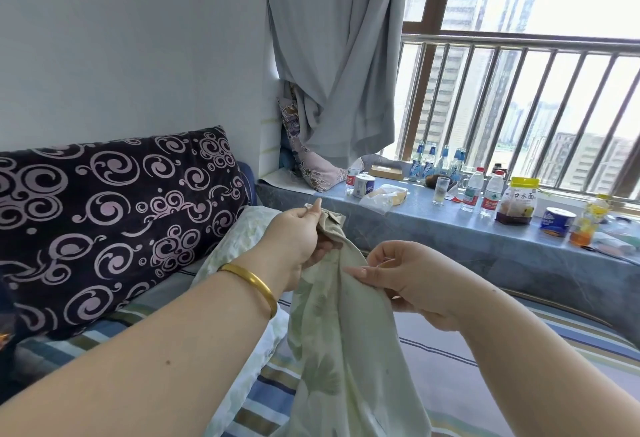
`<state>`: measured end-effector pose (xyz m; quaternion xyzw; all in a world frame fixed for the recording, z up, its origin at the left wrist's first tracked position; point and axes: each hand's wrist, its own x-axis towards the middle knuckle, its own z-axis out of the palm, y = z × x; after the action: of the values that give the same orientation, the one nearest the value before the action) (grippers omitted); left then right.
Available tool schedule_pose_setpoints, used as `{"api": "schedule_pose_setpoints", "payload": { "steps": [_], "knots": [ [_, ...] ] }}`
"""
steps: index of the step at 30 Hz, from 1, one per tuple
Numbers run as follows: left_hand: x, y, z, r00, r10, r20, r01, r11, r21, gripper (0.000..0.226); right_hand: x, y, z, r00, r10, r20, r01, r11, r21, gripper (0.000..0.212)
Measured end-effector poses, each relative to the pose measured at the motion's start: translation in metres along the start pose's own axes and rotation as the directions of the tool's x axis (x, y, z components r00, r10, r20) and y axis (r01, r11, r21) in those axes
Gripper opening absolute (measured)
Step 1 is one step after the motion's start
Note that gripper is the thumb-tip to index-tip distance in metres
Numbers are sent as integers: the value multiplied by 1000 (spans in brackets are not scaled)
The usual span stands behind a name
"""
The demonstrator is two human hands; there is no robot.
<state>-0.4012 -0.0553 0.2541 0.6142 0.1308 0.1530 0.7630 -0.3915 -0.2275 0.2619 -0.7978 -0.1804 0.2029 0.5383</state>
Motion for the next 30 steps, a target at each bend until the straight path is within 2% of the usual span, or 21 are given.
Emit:
{"api": "schedule_pose_setpoints", "payload": {
  "steps": [2,5,7,10,13,16,18,22,25,27,30],
  "knots": [
    [0,-2,1,999,-41,-21,39,997,-68,31,0,0,0,1000,-19,18,20,999,-27,31],
    [-2,-3,2,994,-105,9,106,990,-89,26,4,2,4,999,-37,-16,40,985,167,27],
    [-3,-3,1,989,-146,-3,145,981,128,33,7,1,7,995,-10,-95,40,948,316,27],
    [-9,-3,-2,988,-149,44,119,905,408,52,10,0,10,984,38,-173,35,913,406,29],
    [-18,-3,2,972,-178,155,83,873,481,61,15,2,13,980,83,-179,8,889,458,25],
    [-18,-7,5,971,-93,220,-43,838,543,63,13,1,16,991,122,-60,-65,812,580,6],
    [-16,-9,4,961,-69,268,-86,847,525,63,13,2,15,990,144,14,-119,753,647,9],
    [-12,-15,1,943,-64,326,-94,890,447,58,14,5,14,981,192,35,-169,744,646,16],
    [-11,-21,-1,929,-46,367,-113,910,399,48,14,7,13,983,181,30,-150,702,696,21],
    [-11,-25,-1,933,-17,359,-126,920,370,53,14,8,14,986,165,32,-136,667,733,23],
    [-13,-27,0,942,60,331,-188,910,369,56,16,10,15,989,150,19,-107,609,786,14]
  ]
}}
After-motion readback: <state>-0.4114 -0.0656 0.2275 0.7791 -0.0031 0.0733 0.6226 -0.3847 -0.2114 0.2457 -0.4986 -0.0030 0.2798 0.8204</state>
